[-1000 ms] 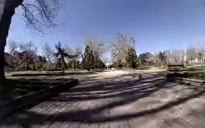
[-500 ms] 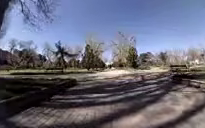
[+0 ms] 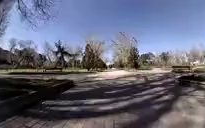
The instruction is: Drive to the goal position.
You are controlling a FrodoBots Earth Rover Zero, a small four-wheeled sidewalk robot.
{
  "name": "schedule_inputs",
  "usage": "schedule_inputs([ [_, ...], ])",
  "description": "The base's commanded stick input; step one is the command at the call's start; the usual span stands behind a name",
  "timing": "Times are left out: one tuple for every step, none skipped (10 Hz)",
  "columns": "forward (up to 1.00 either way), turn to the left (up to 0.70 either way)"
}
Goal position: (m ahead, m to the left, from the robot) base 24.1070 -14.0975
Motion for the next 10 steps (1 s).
schedule_inputs([
  [0.85,-0.32],
  [0.85,-0.34],
  [0.85,-0.22],
  [0.85,0.00],
  [0.85,0.00],
  [0.85,0.00],
  [0.85,0.00],
  [0.85,0.00],
  [0.85,0.00],
  [0.85,-0.04],
])
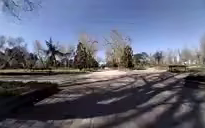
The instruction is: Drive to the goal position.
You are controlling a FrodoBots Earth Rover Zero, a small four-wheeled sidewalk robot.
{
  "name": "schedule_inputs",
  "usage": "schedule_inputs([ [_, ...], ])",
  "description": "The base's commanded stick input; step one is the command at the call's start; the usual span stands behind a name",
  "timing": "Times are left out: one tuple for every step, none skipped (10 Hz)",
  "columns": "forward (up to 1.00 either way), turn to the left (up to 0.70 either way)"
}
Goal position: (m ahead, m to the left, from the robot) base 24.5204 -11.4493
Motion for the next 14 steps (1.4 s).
schedule_inputs([
  [0.85,-0.23],
  [0.85,-0.34],
  [0.85,-0.14],
  [0.85,0.00],
  [0.85,0.00],
  [0.85,0.00],
  [0.85,0.00],
  [0.85,0.00],
  [0.85,0.00],
  [0.85,0.00],
  [0.85,0.00],
  [0.85,0.00],
  [0.85,0.00],
  [0.85,0.00],
])
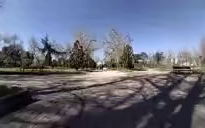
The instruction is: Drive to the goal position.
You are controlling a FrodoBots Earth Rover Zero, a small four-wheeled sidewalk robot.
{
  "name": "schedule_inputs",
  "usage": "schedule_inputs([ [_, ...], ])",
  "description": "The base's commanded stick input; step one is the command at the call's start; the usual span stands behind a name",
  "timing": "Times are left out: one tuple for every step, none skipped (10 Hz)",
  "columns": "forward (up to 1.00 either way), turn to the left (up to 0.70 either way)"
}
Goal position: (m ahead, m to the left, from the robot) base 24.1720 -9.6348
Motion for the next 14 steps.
schedule_inputs([
  [0.85,0.00],
  [0.85,0.00],
  [0.85,0.00],
  [0.85,0.00],
  [0.85,0.00],
  [0.85,0.00],
  [0.85,0.00],
  [0.85,0.00],
  [0.85,0.00],
  [0.85,0.00],
  [0.85,0.00],
  [0.85,0.00],
  [0.85,0.00],
  [0.85,0.00],
])
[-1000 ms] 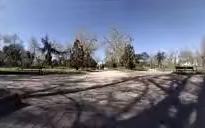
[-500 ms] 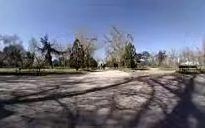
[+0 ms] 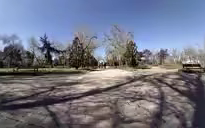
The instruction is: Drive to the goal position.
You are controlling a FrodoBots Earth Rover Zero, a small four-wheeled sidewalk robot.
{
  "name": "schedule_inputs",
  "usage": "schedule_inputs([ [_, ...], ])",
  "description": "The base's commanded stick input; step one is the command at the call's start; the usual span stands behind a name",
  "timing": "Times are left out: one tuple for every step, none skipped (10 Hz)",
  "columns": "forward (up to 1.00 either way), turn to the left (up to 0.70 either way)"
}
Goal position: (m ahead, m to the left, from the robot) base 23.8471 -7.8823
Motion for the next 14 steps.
schedule_inputs([
  [0.85,0.00],
  [0.86,0.00],
  [1.00,0.00],
  [1.00,0.00],
  [1.00,0.00],
  [1.00,0.00],
  [1.00,0.00],
  [1.00,0.00],
  [1.00,0.00],
  [1.00,0.00],
  [1.00,0.00],
  [1.00,0.00],
  [1.00,0.00],
  [1.00,0.00],
])
